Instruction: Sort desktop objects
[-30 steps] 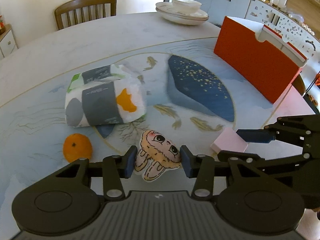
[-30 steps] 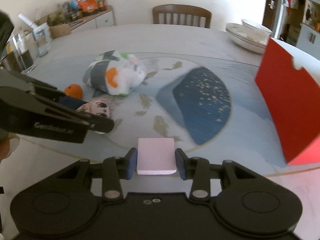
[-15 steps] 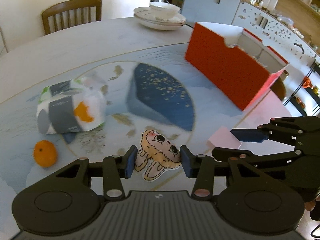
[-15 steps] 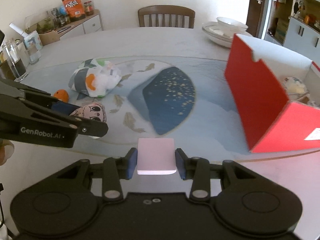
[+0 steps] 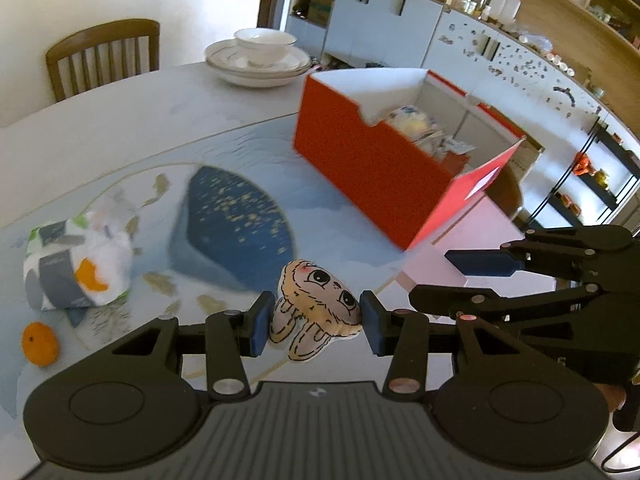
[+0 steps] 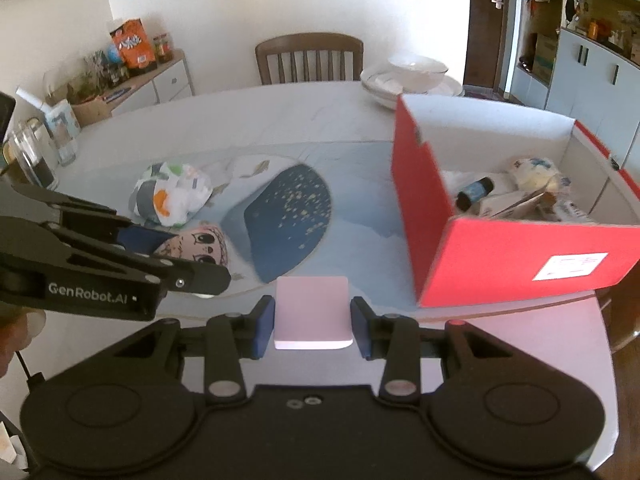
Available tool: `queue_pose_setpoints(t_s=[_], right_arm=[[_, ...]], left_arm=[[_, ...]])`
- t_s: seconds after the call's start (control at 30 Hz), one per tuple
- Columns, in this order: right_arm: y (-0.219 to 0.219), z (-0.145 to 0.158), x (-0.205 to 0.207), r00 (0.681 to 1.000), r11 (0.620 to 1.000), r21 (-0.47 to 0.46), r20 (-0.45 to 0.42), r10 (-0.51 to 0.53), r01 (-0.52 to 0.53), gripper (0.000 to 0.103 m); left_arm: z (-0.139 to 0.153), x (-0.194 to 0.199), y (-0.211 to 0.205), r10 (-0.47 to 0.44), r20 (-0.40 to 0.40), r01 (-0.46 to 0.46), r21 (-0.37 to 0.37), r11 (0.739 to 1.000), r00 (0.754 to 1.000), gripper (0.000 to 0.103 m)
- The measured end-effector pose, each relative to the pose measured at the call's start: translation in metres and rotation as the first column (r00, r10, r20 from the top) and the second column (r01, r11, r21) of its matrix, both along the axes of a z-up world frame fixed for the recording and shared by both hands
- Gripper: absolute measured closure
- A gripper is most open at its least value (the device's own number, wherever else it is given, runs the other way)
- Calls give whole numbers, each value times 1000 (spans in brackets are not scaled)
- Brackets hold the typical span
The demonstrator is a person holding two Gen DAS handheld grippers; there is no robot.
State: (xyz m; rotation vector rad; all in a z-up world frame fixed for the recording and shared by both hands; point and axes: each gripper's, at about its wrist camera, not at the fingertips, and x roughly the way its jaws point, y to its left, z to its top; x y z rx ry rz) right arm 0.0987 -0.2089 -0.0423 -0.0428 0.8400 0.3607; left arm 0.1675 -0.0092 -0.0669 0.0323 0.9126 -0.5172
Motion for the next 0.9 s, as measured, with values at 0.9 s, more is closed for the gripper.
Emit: queue_pose_setpoints(t_s=[0.9], right_arm=[[-141,54,49,993,994,43,66,-101,98,63]], left_arm=[[54,31,-118,-90,91,96,-66,993,992,58]])
